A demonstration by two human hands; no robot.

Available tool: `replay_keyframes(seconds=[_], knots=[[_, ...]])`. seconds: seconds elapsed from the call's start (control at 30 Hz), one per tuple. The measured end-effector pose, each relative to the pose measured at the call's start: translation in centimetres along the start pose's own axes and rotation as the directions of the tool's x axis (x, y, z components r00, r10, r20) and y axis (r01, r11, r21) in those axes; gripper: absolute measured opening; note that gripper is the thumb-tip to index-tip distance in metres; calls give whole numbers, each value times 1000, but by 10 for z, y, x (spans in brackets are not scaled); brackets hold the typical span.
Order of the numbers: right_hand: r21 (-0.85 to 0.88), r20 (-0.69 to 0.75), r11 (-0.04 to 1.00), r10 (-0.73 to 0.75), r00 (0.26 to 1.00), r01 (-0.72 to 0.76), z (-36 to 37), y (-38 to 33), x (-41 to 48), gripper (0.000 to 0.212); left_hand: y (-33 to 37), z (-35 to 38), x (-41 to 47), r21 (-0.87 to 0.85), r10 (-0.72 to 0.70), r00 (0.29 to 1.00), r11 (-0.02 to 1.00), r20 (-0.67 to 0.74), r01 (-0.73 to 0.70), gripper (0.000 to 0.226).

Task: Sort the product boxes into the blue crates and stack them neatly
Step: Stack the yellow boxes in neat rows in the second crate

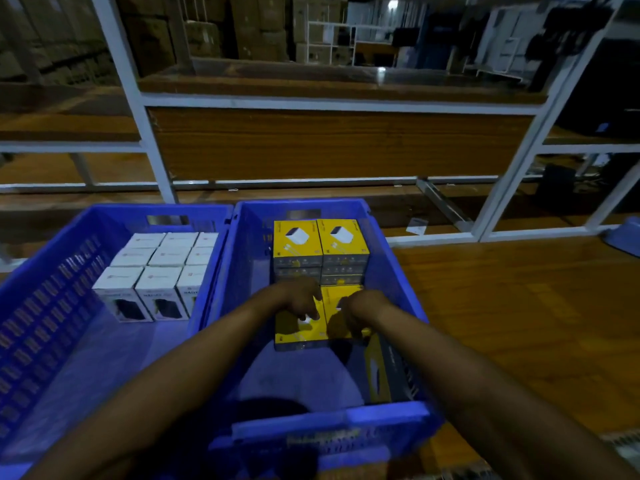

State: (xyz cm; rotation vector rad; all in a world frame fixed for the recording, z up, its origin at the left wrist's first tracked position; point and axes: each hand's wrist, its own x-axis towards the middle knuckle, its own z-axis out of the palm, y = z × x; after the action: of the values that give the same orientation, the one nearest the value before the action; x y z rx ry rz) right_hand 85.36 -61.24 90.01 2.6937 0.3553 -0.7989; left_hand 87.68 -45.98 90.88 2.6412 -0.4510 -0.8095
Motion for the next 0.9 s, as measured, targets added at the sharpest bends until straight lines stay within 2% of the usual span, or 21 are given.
replay_keyframes(seconds=[0.07,0.1,0.23,0.33,0.4,0.47,0.57,0.67,0.77,0.83,0.9], knots=[[-50,29,999,18,999,-16,9,-10,-2,36,6,6,-2,19,49,996,999,74,-51,61],[-42,32,999,33,999,-31,12,-14,-2,34,9,8,-1,38,75,993,996,93,-79,60],[-1,71,990,138,988,-138,13,-17,-8,72,10,11,-5,89,123,979,986,165,-139,64],[90,116,986,133,984,-144,9,-15,-11,81,9,10,-6,109,141,977,981,162,-160,71],[93,99,993,67,993,-76,3,-10,-14,75,8,9,-7,97,143,976,982,163,-160,71],[100,104,994,22,994,-32,-8,0,-16,69,7,7,-7,57,136,979,988,149,-145,69],[242,102,970,-58,993,32,-19,18,-9,68,2,-3,-7,-52,97,993,994,66,-94,53],[406,16,909,-112,994,96,-20,29,-4,53,-10,-14,-5,-321,-25,998,947,-53,7,27],[601,-154,774,-129,980,197,-16,36,0,34,-18,-21,-7,-551,-77,990,835,-121,-2,11],[765,-278,575,-111,954,290,-11,39,5,25,-20,-23,-10,-639,-119,980,769,-161,-12,24],[846,-398,363,-57,915,391,-12,40,7,19,-18,-26,-12,-680,-134,975,733,-176,-22,41]])
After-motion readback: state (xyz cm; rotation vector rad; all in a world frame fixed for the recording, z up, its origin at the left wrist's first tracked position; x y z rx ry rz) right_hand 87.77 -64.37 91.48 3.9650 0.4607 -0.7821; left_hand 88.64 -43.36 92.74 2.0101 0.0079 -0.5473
